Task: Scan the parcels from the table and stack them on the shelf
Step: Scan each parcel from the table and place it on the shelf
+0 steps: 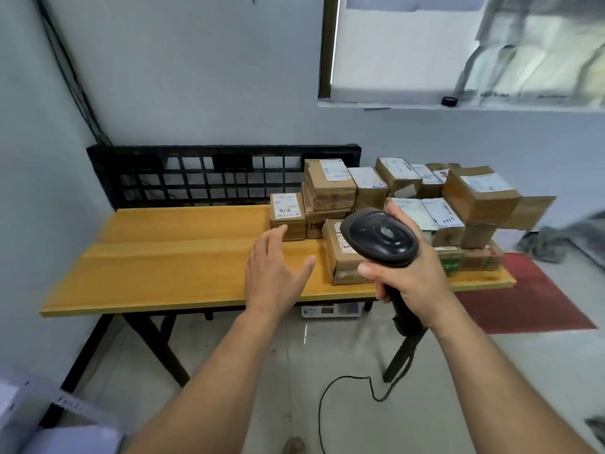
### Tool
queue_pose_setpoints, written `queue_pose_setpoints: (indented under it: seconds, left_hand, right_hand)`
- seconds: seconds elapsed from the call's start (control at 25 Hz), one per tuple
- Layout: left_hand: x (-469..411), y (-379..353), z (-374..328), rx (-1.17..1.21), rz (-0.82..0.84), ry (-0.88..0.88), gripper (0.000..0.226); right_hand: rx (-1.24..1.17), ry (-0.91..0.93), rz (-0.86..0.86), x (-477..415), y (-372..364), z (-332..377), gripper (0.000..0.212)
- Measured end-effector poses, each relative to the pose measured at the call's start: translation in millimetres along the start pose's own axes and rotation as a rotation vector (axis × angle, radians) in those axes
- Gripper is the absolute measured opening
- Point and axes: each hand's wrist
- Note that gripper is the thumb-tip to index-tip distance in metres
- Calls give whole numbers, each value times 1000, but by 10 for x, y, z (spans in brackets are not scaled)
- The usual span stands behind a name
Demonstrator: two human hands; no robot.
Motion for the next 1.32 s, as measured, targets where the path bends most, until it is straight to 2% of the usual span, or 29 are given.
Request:
queue_pose_setpoints:
  seconds: [0.16, 0.56, 0.72, 0.88, 0.96, 1.08, 1.2, 1.32]
  left_hand:
    - [-537, -434, -113, -4, 130, 27, 72]
    - [-1392, -1408, -215, -68, 435, 132, 78]
    - [-1437, -1668, -220, -78, 528, 234, 81]
    - [-1384, -1872, -122, -109, 613, 384, 85]
    - [-1336, -1901, -65, -27, 650, 504, 87]
    - [-1206, -1909, 15, 236, 725, 707, 88]
    - [-1054, -1917, 155, 420, 770, 799, 94]
    - [-910, -1950, 242, 502, 824, 816, 113]
  right_hand:
    - [73, -90, -90, -503, 267, -317, 97]
    - [145, -263, -138, -1165, 450, -1194, 95]
    - [162, -365, -110, -1211, 457, -1436, 101]
    - [175, -453, 14, -1186, 461, -1679, 105]
    - [176, -499, 61, -1144, 450, -1767, 106]
    - [166, -526, 123, -1065, 476, -1842, 107]
    - [163, -541, 164, -955, 566, -1823, 107]
    - [152, -537, 198, -859, 664, -1806, 108]
Point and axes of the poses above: each hand's wrist, its own x-axis away from the middle knuckle, its own y-axis out of the back of the hand, z = x × y, and after that the axes turned 13 degrees about y, right-handed
